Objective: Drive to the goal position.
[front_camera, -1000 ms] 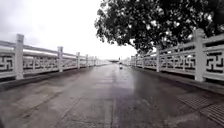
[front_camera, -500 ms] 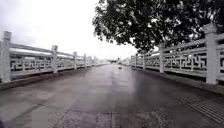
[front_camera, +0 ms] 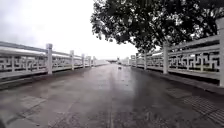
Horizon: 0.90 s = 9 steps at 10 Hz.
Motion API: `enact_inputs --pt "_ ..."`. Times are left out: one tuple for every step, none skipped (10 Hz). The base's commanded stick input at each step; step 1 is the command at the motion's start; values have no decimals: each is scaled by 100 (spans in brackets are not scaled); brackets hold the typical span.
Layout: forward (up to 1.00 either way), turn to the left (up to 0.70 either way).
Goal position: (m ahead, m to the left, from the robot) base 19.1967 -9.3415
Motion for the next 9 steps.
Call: enact_inputs --pt "69 1" --pt "69 1" --pt "69 1" --pt "69 1" --pt "69 1" --pt "69 1" --pt "69 1" --pt "69 1" --pt "69 1"
